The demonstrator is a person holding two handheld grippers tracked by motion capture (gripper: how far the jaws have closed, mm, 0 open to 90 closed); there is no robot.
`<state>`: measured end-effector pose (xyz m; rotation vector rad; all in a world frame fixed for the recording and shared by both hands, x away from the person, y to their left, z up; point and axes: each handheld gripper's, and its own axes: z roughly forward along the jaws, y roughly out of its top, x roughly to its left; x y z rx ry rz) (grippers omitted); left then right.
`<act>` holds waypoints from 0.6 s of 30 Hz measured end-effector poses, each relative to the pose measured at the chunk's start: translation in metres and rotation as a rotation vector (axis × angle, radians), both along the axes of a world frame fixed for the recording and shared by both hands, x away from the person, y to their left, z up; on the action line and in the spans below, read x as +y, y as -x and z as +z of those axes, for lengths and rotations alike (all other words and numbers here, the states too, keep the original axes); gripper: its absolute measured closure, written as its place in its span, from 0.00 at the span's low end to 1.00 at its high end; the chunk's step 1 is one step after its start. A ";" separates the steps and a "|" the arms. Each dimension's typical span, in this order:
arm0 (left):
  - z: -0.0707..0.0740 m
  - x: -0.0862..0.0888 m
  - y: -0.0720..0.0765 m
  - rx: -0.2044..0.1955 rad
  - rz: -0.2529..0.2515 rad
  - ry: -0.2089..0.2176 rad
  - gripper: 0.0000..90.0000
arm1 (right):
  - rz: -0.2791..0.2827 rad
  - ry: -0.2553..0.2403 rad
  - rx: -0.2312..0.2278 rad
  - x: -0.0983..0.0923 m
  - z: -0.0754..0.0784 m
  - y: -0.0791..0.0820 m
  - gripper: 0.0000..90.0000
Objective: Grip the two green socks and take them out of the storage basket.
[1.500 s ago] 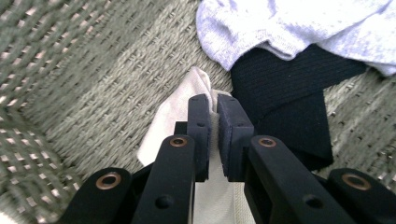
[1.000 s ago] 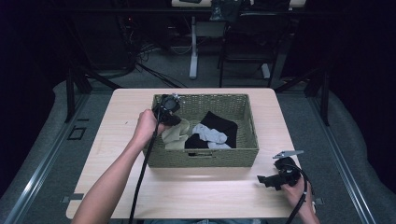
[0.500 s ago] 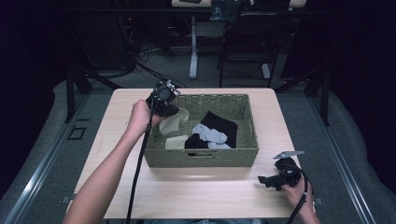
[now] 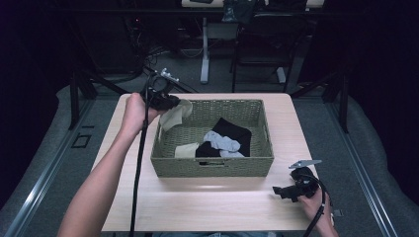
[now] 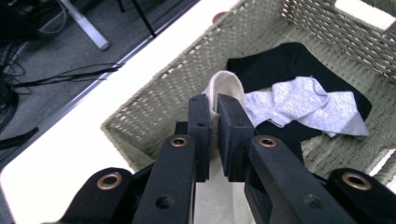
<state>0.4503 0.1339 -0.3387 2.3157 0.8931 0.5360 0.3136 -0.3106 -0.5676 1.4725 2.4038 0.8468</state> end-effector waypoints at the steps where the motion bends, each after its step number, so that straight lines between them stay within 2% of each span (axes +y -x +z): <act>1: 0.000 0.000 0.000 0.000 0.000 0.000 0.94 | 0.000 0.000 0.000 0.000 0.000 0.000 0.01; 8: 0.016 0.024 0.005 -0.034 0.039 0.039 0.94 | 0.002 0.002 0.001 0.001 0.000 -0.001 0.01; 16: 0.024 0.049 0.011 -0.052 0.082 0.063 0.94 | -0.001 0.002 0.000 0.000 0.001 -0.001 0.01; 18: 0.026 0.062 0.014 -0.057 0.104 0.072 0.94 | 0.001 0.002 0.002 0.000 0.000 -0.001 0.01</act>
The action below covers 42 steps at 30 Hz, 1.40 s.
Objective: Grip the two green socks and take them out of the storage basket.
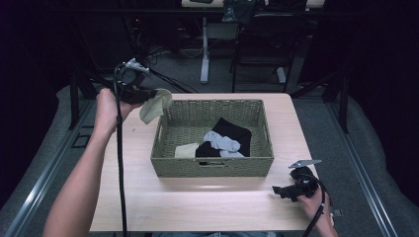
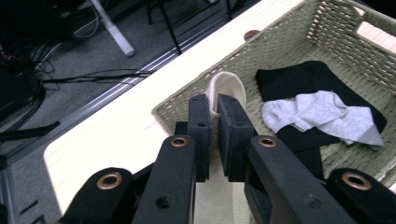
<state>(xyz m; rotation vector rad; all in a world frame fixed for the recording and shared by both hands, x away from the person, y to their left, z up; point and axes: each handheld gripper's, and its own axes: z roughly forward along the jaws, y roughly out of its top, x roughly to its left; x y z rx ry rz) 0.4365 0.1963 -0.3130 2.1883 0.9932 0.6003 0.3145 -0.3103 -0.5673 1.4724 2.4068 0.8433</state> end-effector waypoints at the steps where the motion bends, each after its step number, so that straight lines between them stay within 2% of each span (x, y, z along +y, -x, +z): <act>1: 0.000 0.005 0.001 -0.003 0.009 0.002 0.94 | 0.001 0.000 0.001 0.000 0.000 0.000 0.01; 3: 0.000 0.009 0.002 -0.005 0.019 0.005 0.94 | 0.001 0.000 0.001 0.000 0.000 0.000 0.01; 6: 0.001 0.027 0.006 -0.008 0.049 0.010 0.94 | -0.004 0.000 0.000 0.000 0.000 0.000 0.01; 10: -0.001 0.040 0.008 -0.008 0.079 0.010 0.94 | -0.003 0.001 0.001 0.000 -0.001 0.000 0.01; 12: -0.005 0.053 0.010 -0.004 0.104 0.018 0.94 | -0.004 0.001 0.000 0.001 -0.001 0.000 0.01; 15: -0.010 0.060 0.010 0.001 0.124 0.016 0.94 | -0.004 0.002 0.001 0.001 -0.001 0.000 0.01; 17: -0.020 0.071 0.010 0.007 0.162 -0.005 0.94 | -0.001 0.001 0.004 0.000 -0.001 0.000 0.01; 19: -0.023 0.074 0.010 0.011 0.173 -0.009 0.94 | -0.001 0.003 0.004 0.000 -0.001 0.000 0.01; 20: -0.032 0.081 0.009 0.023 0.194 -0.006 0.94 | -0.002 0.003 0.005 0.000 -0.001 0.000 0.01; 21: -0.032 0.081 0.009 0.023 0.194 -0.006 0.94 | -0.002 0.003 0.005 0.000 -0.001 0.000 0.01; 23: -0.044 0.090 0.007 0.039 0.222 0.008 0.94 | -0.002 0.004 0.004 0.000 -0.001 0.000 0.01; 24: -0.044 0.090 0.007 0.039 0.222 0.008 0.94 | -0.002 0.004 0.005 0.000 -0.001 0.000 0.01; 27: -0.056 0.098 0.005 0.061 0.239 0.020 0.94 | -0.002 0.004 0.005 0.000 -0.001 0.000 0.01; 28: -0.065 0.103 0.004 0.073 0.253 0.022 0.94 | -0.005 0.002 0.004 0.000 -0.001 0.000 0.01; 29: -0.065 0.103 0.004 0.073 0.253 0.022 0.94 | -0.005 0.002 0.004 0.000 -0.001 0.000 0.01; 31: -0.080 0.108 0.002 0.102 0.270 0.034 0.94 | -0.003 0.005 0.006 0.000 -0.001 0.000 0.01; 35: -0.094 0.112 0.001 0.121 0.287 0.051 0.94 | -0.003 0.003 0.006 0.000 -0.001 0.000 0.01; 36: -0.103 0.114 -0.001 0.137 0.289 0.057 0.94 | -0.005 0.004 0.006 0.000 -0.001 0.000 0.01; 37: -0.103 0.114 -0.001 0.137 0.289 0.057 0.94 | -0.005 0.004 0.006 0.000 -0.001 0.000 0.01; 42: -0.127 0.114 -0.005 0.185 0.297 0.075 0.94 | -0.006 0.004 0.006 0.000 -0.001 0.000 0.01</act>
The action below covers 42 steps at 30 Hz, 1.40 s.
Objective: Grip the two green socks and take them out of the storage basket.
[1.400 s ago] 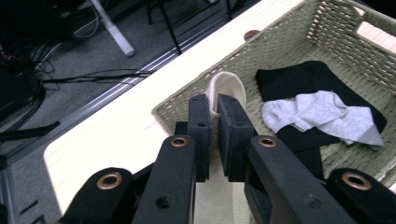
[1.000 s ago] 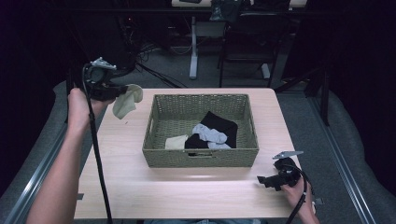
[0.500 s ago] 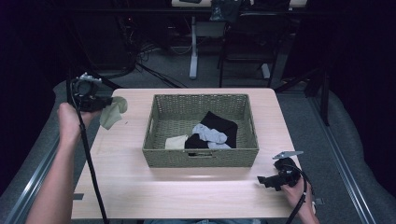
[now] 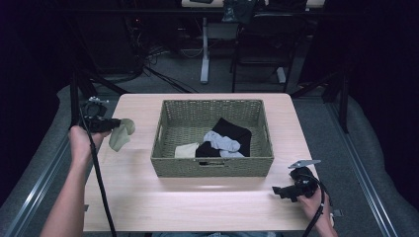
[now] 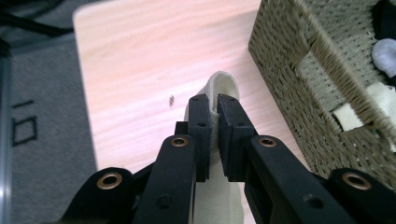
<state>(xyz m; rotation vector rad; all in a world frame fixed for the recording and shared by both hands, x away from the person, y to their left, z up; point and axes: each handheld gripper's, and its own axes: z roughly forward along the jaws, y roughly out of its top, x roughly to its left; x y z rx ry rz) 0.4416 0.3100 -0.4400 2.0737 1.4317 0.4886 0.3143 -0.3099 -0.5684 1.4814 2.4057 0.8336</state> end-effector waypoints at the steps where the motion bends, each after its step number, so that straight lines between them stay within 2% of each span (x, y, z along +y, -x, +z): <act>1: -0.004 0.000 -0.001 0.012 -0.003 -0.001 0.94 | 0.000 0.001 0.000 0.000 0.000 0.000 0.01; 2: -0.014 -0.001 -0.002 0.025 0.002 0.003 0.94 | 0.004 0.000 0.003 0.000 0.000 0.000 0.01; 4: -0.018 -0.001 -0.002 0.036 0.003 0.005 0.94 | 0.004 0.000 0.003 0.000 0.000 0.000 0.01; 6: -0.031 -0.002 -0.004 0.058 0.007 0.020 0.94 | 0.001 0.000 0.001 0.000 0.000 0.000 0.01; 7: -0.031 -0.002 -0.004 0.058 0.007 0.020 0.94 | 0.001 0.000 0.001 0.000 0.000 0.000 0.01; 13: -0.053 -0.001 -0.006 0.104 0.018 0.040 0.93 | 0.001 0.002 0.000 0.000 0.000 0.000 0.01; 17: -0.072 -0.001 -0.008 0.160 0.019 0.027 0.93 | 0.002 0.000 0.001 0.000 0.000 0.000 0.01; 19: -0.077 -0.001 -0.008 0.165 0.025 0.036 0.93 | 0.001 0.001 -0.001 0.000 0.000 0.000 0.01; 20: -0.082 0.000 -0.009 0.187 0.023 0.042 0.92 | 0.000 0.001 -0.002 0.000 0.000 0.000 0.01; 21: -0.082 0.000 -0.009 0.187 0.023 0.042 0.91 | 0.000 0.001 -0.002 0.000 0.000 0.000 0.01; 22: -0.085 0.002 -0.009 0.206 0.021 0.087 0.88 | 0.001 0.000 0.000 0.000 0.000 0.000 0.01; 23: -0.085 0.002 -0.009 0.206 0.021 0.087 0.79 | 0.001 0.000 0.000 0.000 0.000 0.000 0.01; 24: -0.083 0.003 -0.008 0.211 0.010 0.119 0.79 | 0.002 -0.002 0.000 0.000 0.000 0.000 0.01; 25: -0.073 0.003 -0.006 0.203 0.001 0.136 0.57 | 0.004 -0.003 0.001 0.000 0.000 0.000 0.01; 26: -0.073 0.003 -0.006 0.203 0.001 0.136 0.47 | 0.004 -0.003 0.001 0.000 0.000 0.000 0.01; 27: -0.065 0.003 -0.004 0.187 -0.003 0.141 0.47 | 0.004 -0.004 0.001 0.000 0.000 0.000 0.01; 28: -0.047 0.001 -0.001 0.150 -0.009 0.136 0.31 | 0.006 0.000 0.001 0.000 -0.001 -0.001 0.01; 29: -0.047 0.001 -0.001 0.150 -0.009 0.136 0.25 | 0.006 0.000 0.001 0.000 -0.001 -0.001 0.01; 30: -0.036 0.000 0.001 0.136 -0.015 0.131 0.19 | 0.002 -0.002 -0.002 0.000 -0.001 -0.001 0.01; 33: -0.004 -0.007 0.006 0.071 -0.040 0.122 0.16 | 0.006 0.002 0.001 0.001 0.000 -0.001 0.01; 34: 0.016 -0.014 0.009 0.043 -0.061 0.115 0.07 | 0.007 0.004 0.002 0.001 0.000 -0.001 0.01; 35: 0.016 -0.014 0.009 0.043 -0.061 0.115 0.04 | 0.007 0.004 0.002 0.001 0.000 -0.001 0.01; 38: 0.043 -0.030 0.013 -0.008 -0.097 0.101 0.00 | 0.006 0.003 0.001 0.001 0.000 -0.001 0.01; 39: 0.058 -0.042 0.014 -0.036 -0.127 0.088 0.00 | 0.006 0.002 0.002 0.001 0.000 -0.001 0.01; 40: 0.058 -0.042 0.014 -0.036 -0.127 0.088 0.00 | 0.006 -0.001 0.002 0.001 0.000 -0.001 0.01; 42: 0.070 -0.057 0.015 -0.063 -0.157 0.074 0.00 | 0.006 -0.001 0.002 0.001 0.000 -0.001 0.01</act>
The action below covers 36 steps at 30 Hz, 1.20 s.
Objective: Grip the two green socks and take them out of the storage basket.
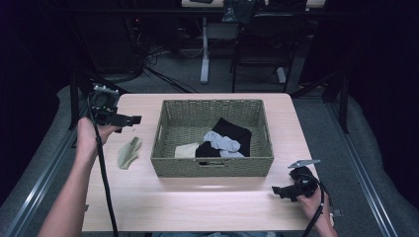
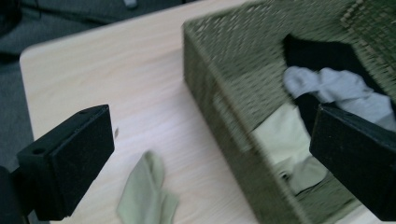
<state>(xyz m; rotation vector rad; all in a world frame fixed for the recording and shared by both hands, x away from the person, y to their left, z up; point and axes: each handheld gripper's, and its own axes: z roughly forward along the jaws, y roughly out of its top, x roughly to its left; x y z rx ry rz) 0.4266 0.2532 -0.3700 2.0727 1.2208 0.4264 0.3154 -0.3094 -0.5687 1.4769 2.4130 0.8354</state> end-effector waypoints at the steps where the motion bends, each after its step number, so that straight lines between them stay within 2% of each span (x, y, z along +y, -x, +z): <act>1: 0.003 -0.005 0.000 -0.013 -0.006 -0.005 0.00 | -0.001 -0.001 -0.001 0.000 0.000 0.000 0.01; 6: 0.007 -0.041 -0.004 -0.056 -0.051 -0.025 0.00 | -0.005 0.001 -0.008 0.000 0.000 0.000 0.01; 10: -0.002 -0.063 -0.011 -0.041 -0.086 -0.043 0.00 | 0.002 -0.003 -0.005 0.000 0.000 0.000 0.01; 16: -0.027 -0.095 -0.021 -0.004 -0.133 -0.066 0.00 | 0.006 -0.004 -0.005 0.000 0.000 0.000 0.01; 18: -0.041 -0.107 -0.026 0.005 -0.140 -0.072 0.00 | 0.004 -0.009 -0.006 -0.001 0.000 0.000 0.01; 19: -0.041 -0.107 -0.026 0.005 -0.140 -0.072 0.00 | 0.004 -0.009 -0.006 -0.001 0.000 0.000 0.01; 21: -0.051 -0.115 -0.030 0.018 -0.140 -0.078 0.00 | 0.005 -0.009 -0.005 -0.001 0.000 0.000 0.01; 22: -0.061 -0.122 -0.034 0.035 -0.142 -0.085 0.01 | 0.009 -0.008 -0.004 -0.001 0.000 0.000 0.01; 23: -0.061 -0.122 -0.034 0.035 -0.142 -0.085 0.02 | 0.009 -0.008 -0.004 -0.001 0.000 0.000 0.01; 25: -0.070 -0.129 -0.037 0.049 -0.144 -0.095 0.02 | 0.009 -0.008 -0.004 -0.001 0.000 0.000 0.01; 28: -0.083 -0.140 -0.041 0.077 -0.158 -0.116 0.03 | 0.004 -0.008 -0.004 -0.001 0.000 0.000 0.01; 30: -0.094 -0.149 -0.043 0.109 -0.181 -0.137 0.06 | 0.005 -0.008 -0.006 -0.001 0.000 0.000 0.01; 36: -0.109 -0.162 -0.047 0.151 -0.208 -0.165 0.12 | 0.007 -0.004 -0.004 0.000 0.000 0.000 0.01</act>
